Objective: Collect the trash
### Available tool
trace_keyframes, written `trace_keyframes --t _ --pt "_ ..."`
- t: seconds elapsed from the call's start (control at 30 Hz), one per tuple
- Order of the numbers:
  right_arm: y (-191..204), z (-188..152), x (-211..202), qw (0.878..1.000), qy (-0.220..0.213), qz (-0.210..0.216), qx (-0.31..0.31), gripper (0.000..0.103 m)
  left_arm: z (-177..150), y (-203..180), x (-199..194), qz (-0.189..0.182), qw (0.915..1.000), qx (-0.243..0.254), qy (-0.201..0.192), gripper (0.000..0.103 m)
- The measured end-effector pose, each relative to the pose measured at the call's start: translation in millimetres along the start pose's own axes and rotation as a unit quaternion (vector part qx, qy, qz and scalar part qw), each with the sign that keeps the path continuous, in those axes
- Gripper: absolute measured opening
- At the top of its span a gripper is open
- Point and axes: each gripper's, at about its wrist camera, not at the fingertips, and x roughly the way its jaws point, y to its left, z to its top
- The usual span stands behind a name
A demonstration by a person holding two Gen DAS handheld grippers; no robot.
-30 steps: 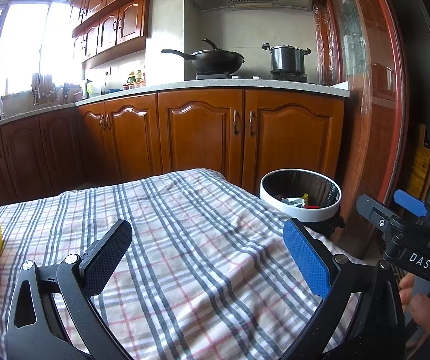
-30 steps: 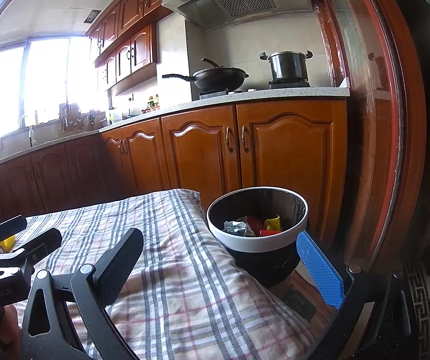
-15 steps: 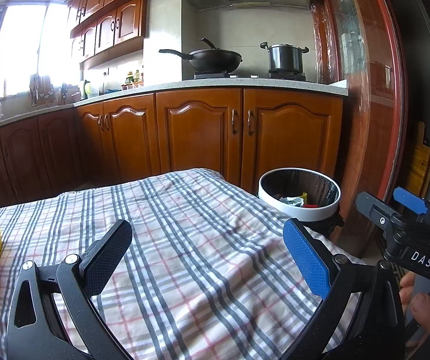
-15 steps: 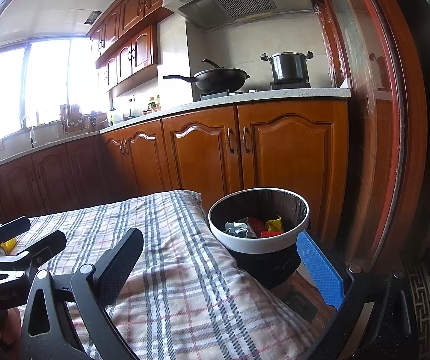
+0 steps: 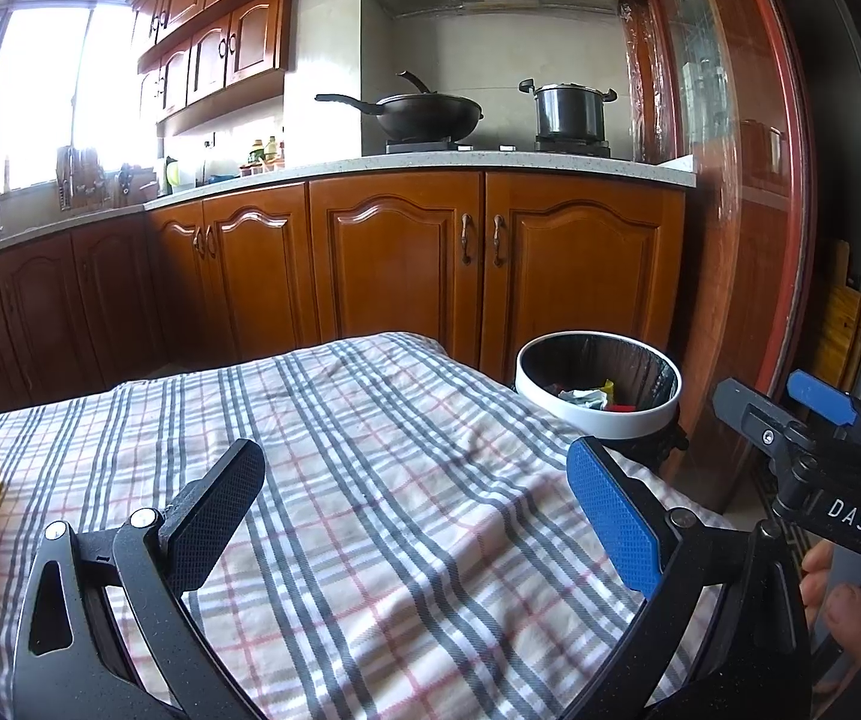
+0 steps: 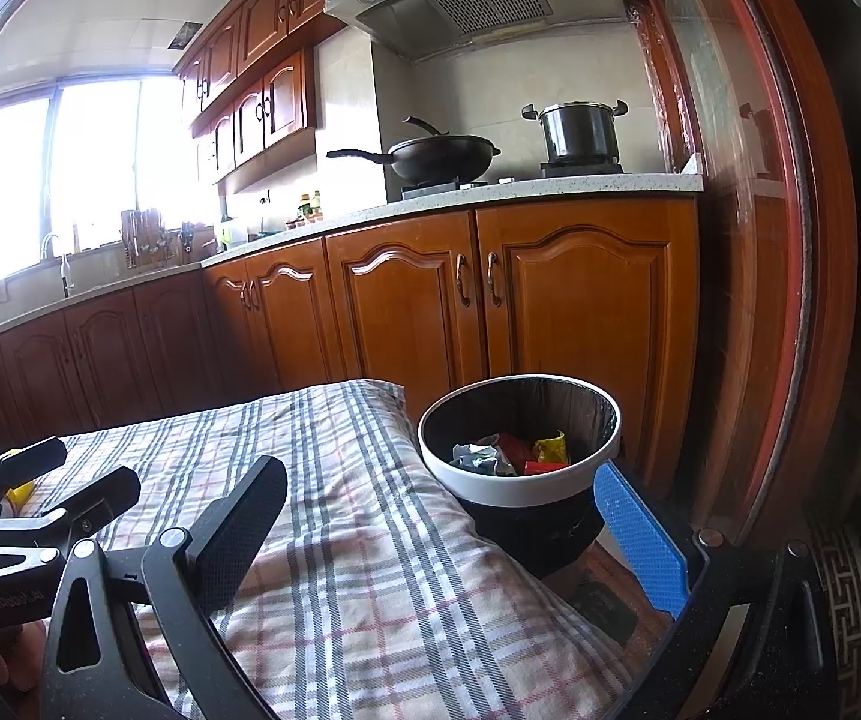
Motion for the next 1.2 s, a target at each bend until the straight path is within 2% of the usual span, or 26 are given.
trace_keyframes --t 1.2 --pt "5 -1 16 1.0 0.022 0.011 0.002 0.103 0 7 14 -0.007 0.9998 -0.009 0.019 0.103"
